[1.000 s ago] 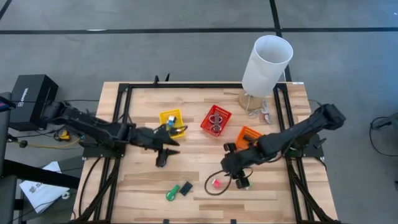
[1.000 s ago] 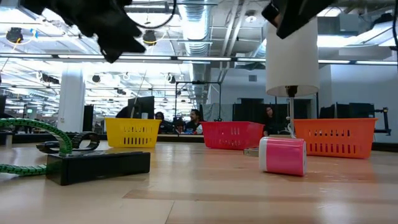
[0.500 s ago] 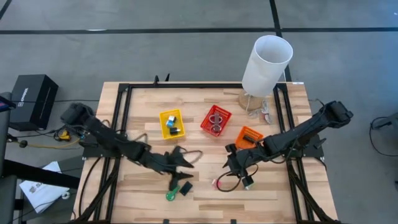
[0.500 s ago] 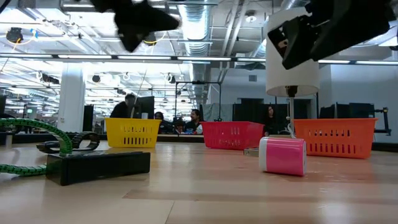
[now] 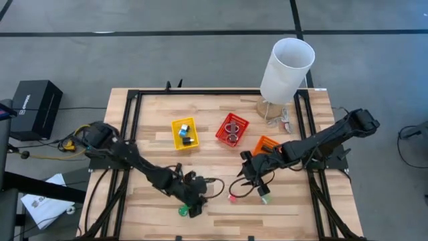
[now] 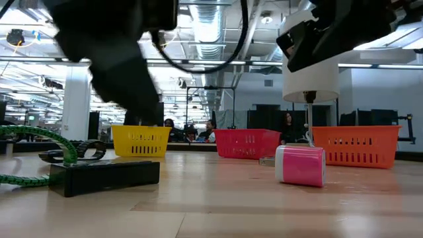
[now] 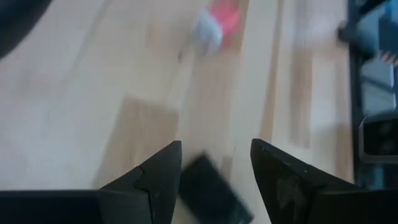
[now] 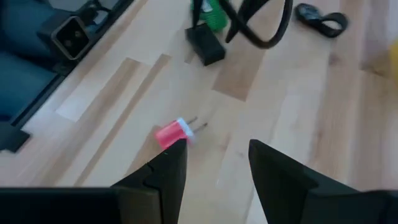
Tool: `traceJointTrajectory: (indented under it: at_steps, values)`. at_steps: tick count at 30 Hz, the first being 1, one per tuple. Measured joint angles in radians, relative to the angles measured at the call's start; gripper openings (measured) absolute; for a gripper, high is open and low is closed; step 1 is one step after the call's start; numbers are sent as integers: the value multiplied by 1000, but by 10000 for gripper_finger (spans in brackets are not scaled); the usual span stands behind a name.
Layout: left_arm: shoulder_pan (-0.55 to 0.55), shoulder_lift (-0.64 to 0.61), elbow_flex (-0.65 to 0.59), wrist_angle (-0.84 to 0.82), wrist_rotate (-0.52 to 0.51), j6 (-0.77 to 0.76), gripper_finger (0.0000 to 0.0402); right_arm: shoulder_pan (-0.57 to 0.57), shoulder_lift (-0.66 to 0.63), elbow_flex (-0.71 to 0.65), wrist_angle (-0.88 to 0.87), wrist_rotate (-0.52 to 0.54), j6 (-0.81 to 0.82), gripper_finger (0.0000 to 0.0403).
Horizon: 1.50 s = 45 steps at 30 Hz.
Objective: Pick & Place Office items
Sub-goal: Put the black digital clock into the orange basket
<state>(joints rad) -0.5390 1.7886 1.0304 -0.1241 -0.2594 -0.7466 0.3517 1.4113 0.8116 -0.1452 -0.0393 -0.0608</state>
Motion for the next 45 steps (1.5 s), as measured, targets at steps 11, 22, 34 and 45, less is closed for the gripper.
traceJointTrajectory:
  at_steps: [11,22,34,45]
  values:
    - [-38,27,-41,-2,1,-81,189,0,0,0,32,-72,-54,164]
    - [-38,27,-46,10,-8,-82,233,-1,0,0,26,-72,-54,164]
    - [-53,27,-46,17,-45,-87,298,-1,0,0,26,-72,-52,164]
    - [-72,86,-46,35,-89,-145,297,-1,0,0,26,-73,-52,164]
